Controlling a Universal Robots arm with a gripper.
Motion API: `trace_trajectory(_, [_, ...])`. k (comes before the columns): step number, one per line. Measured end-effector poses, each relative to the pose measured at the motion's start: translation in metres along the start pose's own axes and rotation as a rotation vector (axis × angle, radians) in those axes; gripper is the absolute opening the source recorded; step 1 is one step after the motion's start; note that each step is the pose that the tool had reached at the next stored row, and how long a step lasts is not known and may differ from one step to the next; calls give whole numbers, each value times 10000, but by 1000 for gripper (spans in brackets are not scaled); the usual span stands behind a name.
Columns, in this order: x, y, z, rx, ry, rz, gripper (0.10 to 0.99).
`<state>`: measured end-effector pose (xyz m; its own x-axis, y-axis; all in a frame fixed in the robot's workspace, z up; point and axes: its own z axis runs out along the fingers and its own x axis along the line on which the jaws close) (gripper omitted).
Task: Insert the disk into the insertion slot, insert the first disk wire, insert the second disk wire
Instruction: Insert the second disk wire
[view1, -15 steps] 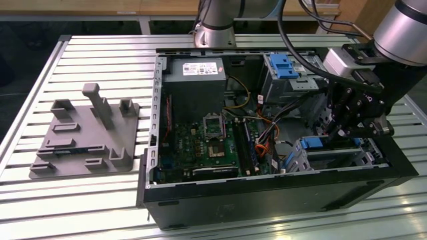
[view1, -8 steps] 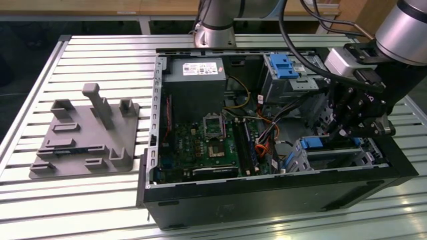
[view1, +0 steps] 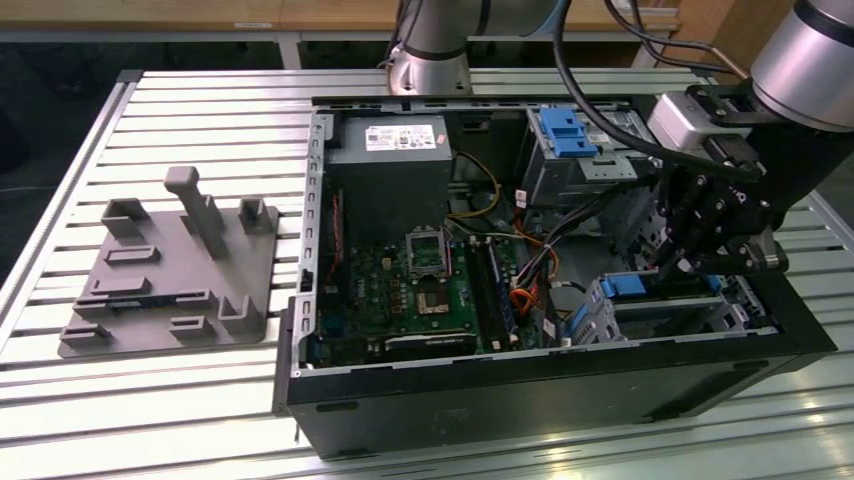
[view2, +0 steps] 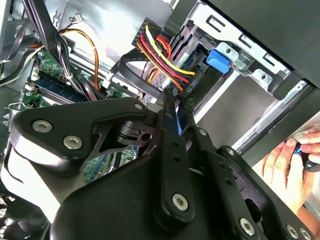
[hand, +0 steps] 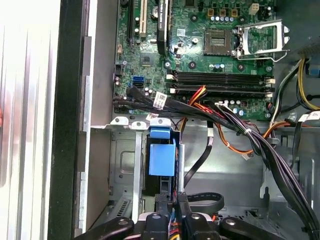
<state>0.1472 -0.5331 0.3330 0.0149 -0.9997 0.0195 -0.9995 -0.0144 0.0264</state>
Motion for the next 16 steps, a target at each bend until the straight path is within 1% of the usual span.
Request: trace_trajectory(16, [1,-10,29,-3,-1,66,196])
